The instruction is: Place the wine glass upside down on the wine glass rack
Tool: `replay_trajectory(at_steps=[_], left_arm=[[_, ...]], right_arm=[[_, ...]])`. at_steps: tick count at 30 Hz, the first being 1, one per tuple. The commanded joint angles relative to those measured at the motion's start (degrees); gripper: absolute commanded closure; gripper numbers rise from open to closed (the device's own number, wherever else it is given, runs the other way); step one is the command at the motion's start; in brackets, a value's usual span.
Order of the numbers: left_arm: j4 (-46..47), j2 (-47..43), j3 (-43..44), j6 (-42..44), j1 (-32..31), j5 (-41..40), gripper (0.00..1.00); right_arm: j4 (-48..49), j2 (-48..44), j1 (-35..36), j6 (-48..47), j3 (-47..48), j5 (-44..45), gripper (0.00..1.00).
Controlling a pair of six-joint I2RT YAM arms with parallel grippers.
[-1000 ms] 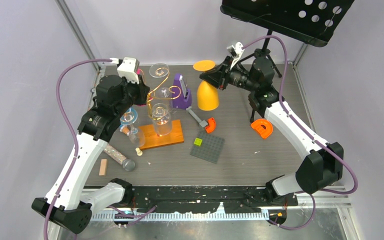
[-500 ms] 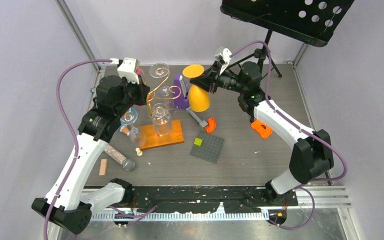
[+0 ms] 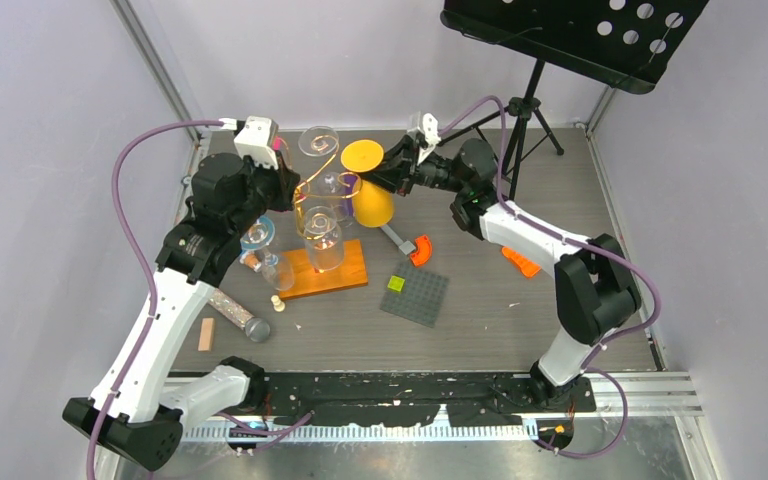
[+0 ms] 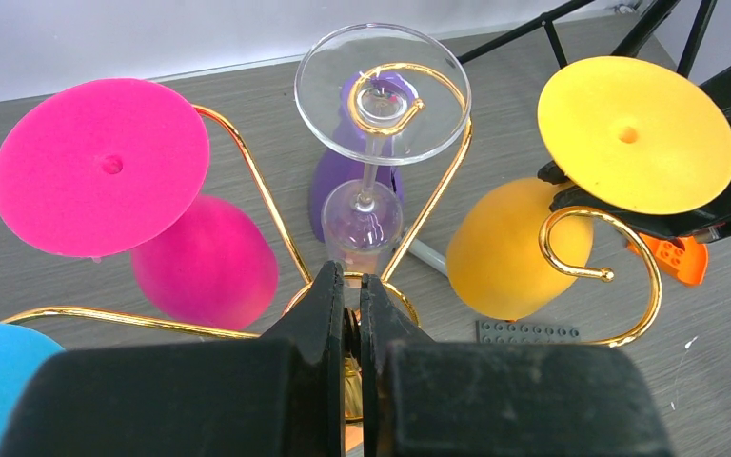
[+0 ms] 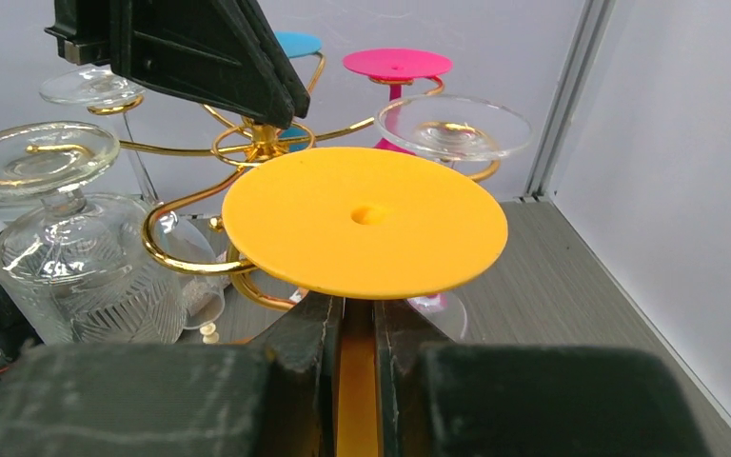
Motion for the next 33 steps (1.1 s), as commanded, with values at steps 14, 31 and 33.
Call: replay_trajectory(at_steps=[14, 31, 33], left_arm=[[0.59, -0.17, -1.35, -0.59, -0.21, 2.03, 1.00], [0.54, -0.40, -1.70, -0.56, -0.21, 1.76, 1.00], [0.52, -0.41, -1.74, -0.59, -0.21, 1.69, 1.00]], right_arm=[[15.28, 5.11, 3.23, 4.64, 2.06, -3.40, 0.95], [28.31, 10.74, 5.42, 16.73, 6.52, -12.88, 0.95], [29.77, 11.75, 5.63, 18.95, 7.80, -14.63, 0.95]])
